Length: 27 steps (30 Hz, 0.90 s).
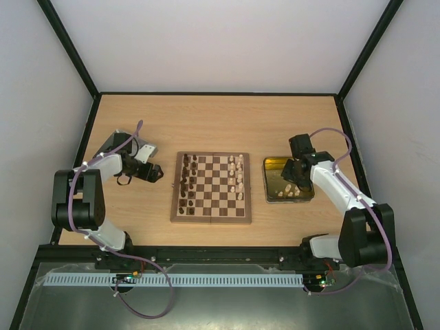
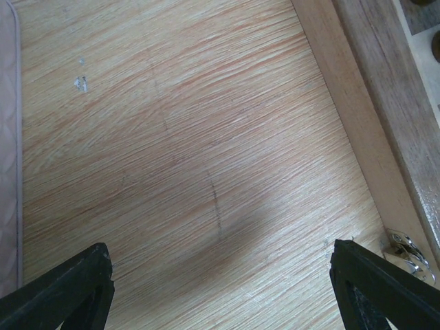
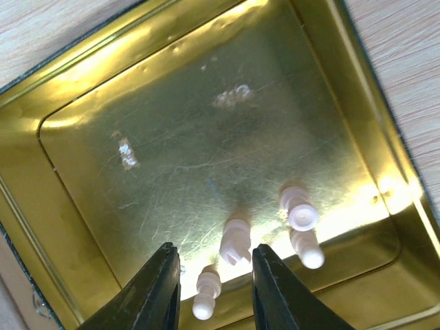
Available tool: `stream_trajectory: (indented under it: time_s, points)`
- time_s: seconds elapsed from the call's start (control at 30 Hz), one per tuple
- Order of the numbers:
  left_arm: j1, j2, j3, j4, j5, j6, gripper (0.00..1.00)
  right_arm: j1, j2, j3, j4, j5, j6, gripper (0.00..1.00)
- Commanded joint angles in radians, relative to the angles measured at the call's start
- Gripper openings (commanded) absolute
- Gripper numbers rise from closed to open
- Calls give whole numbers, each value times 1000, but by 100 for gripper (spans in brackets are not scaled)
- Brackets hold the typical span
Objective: Set up the chess pieces on the board
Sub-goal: Pick up the chess piece from the storage box.
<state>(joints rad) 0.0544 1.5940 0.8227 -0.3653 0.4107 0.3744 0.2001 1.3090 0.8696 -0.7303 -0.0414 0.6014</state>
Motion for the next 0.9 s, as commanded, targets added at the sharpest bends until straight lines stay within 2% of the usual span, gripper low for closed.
stream_trajectory:
  time_s: [0.0,0.1,0.37,0.87]
  points:
    - [-5,7,-4,-15,16,8,87,-9,2,-50,53,-78,15,28]
    - [-5,9,-3,-15,16,8,86,-11,29,-90,84,-125,28,29]
    - [-5,9,-3,-15,16,8,87,-11,35,-97,83,-100,25,33]
    - [-8,18,1,-17,17,7,87,-13,5,-65,46,-105,64,34]
